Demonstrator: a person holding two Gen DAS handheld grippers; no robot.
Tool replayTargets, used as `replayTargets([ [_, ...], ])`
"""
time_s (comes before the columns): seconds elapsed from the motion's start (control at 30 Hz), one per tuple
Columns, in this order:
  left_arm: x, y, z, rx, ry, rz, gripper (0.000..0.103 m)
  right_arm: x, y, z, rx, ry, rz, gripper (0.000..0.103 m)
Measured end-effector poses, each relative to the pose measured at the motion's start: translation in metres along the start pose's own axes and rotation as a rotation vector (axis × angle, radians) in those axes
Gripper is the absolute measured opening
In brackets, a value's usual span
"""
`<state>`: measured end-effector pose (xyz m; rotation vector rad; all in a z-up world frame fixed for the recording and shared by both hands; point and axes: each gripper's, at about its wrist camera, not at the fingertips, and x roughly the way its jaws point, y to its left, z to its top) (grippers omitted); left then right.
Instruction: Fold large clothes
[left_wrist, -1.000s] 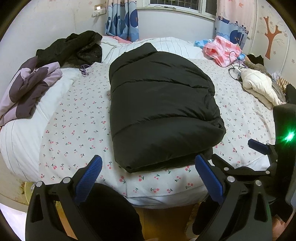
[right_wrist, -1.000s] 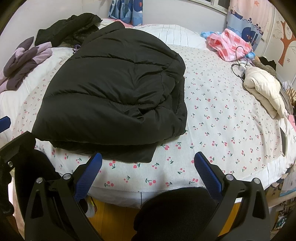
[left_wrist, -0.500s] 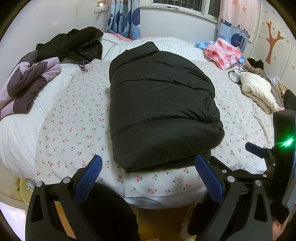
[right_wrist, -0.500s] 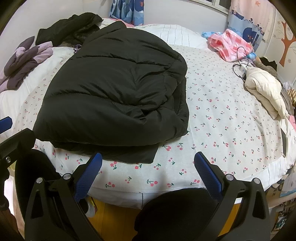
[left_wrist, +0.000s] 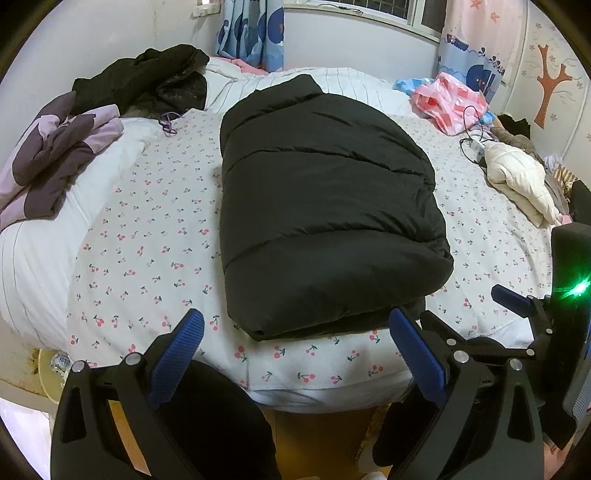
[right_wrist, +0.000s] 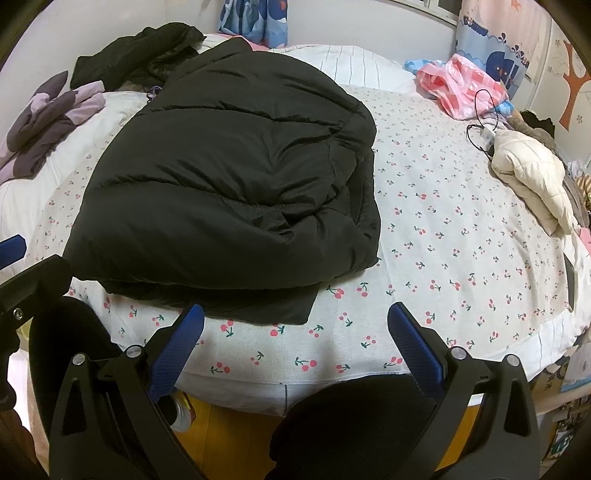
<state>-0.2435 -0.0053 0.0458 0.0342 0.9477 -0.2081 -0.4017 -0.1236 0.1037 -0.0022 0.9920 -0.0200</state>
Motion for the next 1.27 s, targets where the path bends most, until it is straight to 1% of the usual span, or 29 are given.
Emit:
replayTargets([
  [0.17,0.002,-0.002,0.0,0.021,0.004,0.03,0.096,0.002,0.0,-0.001,0.003,0.006,0.002,0.096],
  [0.47,0.006,-0.002,-0.001,0.019,0.023,0.03,0.096,0.004,0.0,-0.002,0.01,0.012,0.004,0.096],
  [0.57,0.01,0.0,0.0,0.009,0.041,0.005,0.096,0.006,0.0,-0.002,0.011,0.014,0.005,0.096],
  [0.67,0.014,0.003,-0.001,-0.005,0.059,0.0,0.096,0.008,-0.001,-0.003,0.013,0.02,0.007,0.096],
  [0.73,0.014,0.009,-0.002,-0.036,0.048,-0.028,0.096,0.009,-0.002,-0.003,0.016,0.023,0.01,0.096],
  [0.77,0.012,0.013,-0.002,-0.056,0.03,-0.041,0.096,0.01,-0.002,-0.004,0.018,0.023,0.01,0.096],
  [0.8,0.01,0.015,-0.002,-0.065,0.018,-0.039,0.096,0.01,-0.002,-0.004,0.019,0.024,0.011,0.096],
  [0.87,0.006,0.017,0.0,-0.069,-0.012,0.002,0.096,0.01,-0.003,-0.004,0.023,0.024,0.013,0.096],
  [0.9,0.003,0.015,-0.001,-0.059,-0.032,0.036,0.096,0.01,-0.003,-0.004,0.024,0.024,0.013,0.096],
  [0.97,0.001,0.011,-0.001,-0.03,-0.045,0.066,0.096,0.009,-0.003,-0.004,0.023,0.022,0.012,0.096],
  [1.1,0.006,0.007,0.001,-0.013,-0.005,0.057,0.096,0.004,-0.001,-0.003,0.018,0.009,0.006,0.096],
  [1.27,0.001,0.007,0.0,-0.019,-0.009,0.068,0.096,-0.006,0.001,-0.003,0.021,-0.012,-0.002,0.096],
])
